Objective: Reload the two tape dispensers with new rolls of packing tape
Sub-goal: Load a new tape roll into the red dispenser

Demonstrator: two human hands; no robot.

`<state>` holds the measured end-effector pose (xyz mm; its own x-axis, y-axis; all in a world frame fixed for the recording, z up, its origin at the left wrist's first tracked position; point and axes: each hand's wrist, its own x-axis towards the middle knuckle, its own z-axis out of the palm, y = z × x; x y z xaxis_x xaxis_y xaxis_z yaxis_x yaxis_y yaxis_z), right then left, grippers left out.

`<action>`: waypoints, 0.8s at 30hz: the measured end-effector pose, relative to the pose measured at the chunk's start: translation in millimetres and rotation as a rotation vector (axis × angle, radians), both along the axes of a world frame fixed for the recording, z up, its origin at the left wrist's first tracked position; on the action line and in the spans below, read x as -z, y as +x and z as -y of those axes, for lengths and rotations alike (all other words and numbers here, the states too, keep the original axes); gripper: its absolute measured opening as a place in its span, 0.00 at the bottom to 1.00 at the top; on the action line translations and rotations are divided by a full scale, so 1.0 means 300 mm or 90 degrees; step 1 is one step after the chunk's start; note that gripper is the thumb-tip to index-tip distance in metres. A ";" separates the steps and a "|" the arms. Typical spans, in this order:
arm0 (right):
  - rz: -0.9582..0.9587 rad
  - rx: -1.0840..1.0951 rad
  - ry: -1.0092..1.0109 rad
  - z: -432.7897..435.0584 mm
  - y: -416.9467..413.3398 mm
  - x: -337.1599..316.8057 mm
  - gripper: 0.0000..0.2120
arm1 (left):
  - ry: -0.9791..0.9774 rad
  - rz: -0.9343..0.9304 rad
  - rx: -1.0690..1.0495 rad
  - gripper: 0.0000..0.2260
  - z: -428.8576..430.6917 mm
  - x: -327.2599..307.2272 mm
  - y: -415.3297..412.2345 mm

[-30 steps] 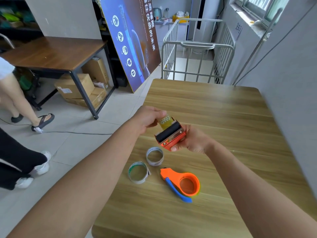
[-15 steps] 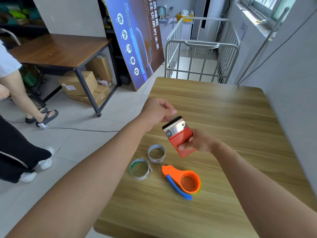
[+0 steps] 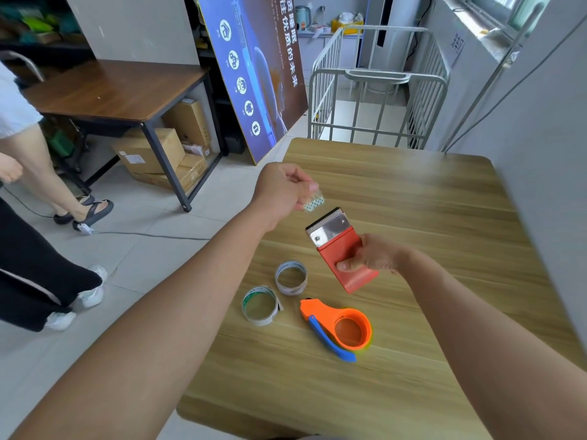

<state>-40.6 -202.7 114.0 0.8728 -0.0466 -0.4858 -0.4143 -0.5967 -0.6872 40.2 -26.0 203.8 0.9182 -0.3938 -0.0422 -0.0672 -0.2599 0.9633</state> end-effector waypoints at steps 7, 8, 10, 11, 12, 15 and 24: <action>-0.072 -0.034 -0.063 -0.017 -0.016 -0.003 0.23 | 0.023 0.063 0.021 0.08 -0.006 -0.025 -0.013; -0.079 -0.028 -0.061 -0.016 -0.024 0.002 0.22 | 0.024 0.065 0.014 0.07 -0.014 -0.026 -0.008; -0.083 -0.010 -0.031 -0.023 -0.036 0.011 0.17 | 0.028 0.064 0.014 0.06 -0.024 -0.027 -0.007; -0.083 0.007 -0.002 -0.029 -0.040 0.016 0.15 | 0.029 0.065 0.018 0.06 -0.024 -0.026 -0.009; -0.082 0.027 0.024 -0.036 -0.041 0.019 0.14 | 0.032 0.069 0.021 0.07 -0.022 -0.025 -0.010; -0.084 0.087 0.066 -0.052 -0.038 0.026 0.17 | 0.063 0.099 0.035 0.04 -0.010 -0.003 -0.018; -0.070 0.294 0.150 -0.078 -0.036 0.020 0.23 | 0.196 0.227 0.112 0.04 0.049 0.111 -0.089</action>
<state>-51.6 -179.4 107.9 0.7310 -0.2926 -0.6165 -0.6742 -0.1706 -0.7185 13.6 -40.8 170.4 0.8172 -0.5629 0.1236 -0.4466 -0.4830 0.7531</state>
